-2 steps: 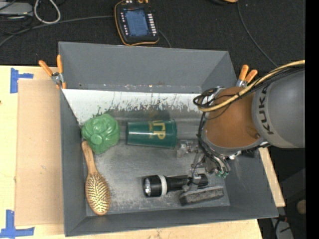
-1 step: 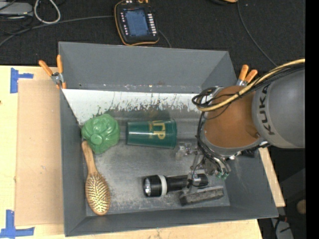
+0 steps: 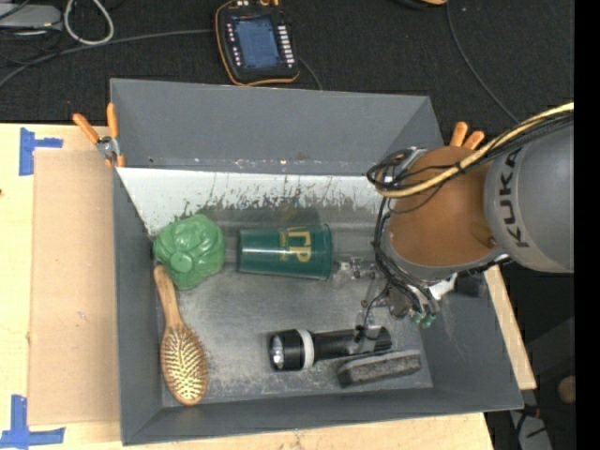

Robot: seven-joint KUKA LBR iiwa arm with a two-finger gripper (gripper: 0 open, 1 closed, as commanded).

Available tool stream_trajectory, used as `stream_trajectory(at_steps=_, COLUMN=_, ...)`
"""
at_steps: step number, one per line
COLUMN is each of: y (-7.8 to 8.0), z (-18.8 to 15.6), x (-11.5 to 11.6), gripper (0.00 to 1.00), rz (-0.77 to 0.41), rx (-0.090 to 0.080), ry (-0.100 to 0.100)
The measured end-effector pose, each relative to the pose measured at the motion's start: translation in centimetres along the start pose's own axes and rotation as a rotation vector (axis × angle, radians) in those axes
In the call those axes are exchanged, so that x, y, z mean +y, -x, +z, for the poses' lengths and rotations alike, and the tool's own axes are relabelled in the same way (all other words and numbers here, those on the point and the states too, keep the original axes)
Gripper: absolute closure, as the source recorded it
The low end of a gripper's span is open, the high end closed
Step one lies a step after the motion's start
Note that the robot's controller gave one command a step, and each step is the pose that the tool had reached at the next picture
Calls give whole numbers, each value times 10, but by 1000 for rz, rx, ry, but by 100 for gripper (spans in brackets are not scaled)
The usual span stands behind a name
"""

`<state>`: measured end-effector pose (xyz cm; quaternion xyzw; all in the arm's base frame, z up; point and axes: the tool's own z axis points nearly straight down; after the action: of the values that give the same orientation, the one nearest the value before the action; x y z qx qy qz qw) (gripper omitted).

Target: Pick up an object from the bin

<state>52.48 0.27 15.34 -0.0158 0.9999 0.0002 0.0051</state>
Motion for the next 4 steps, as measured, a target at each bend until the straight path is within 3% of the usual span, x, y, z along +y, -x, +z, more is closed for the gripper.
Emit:
stream_trajectory(at_steps=1, y=-20, z=60, x=16, gripper=0, rz=-53, rx=16, ry=2)
stream_trajectory(at_steps=2, y=-38, z=71, x=-4, gripper=100, rz=-18, rx=-3, ry=0)
stream_trajectory(at_steps=3, y=-38, z=71, x=-4, gripper=0, rz=-19, rx=-3, ry=0)
stream_trajectory(at_steps=4, y=-38, z=71, x=-4, gripper=100, rz=-19, rx=-3, ry=0)
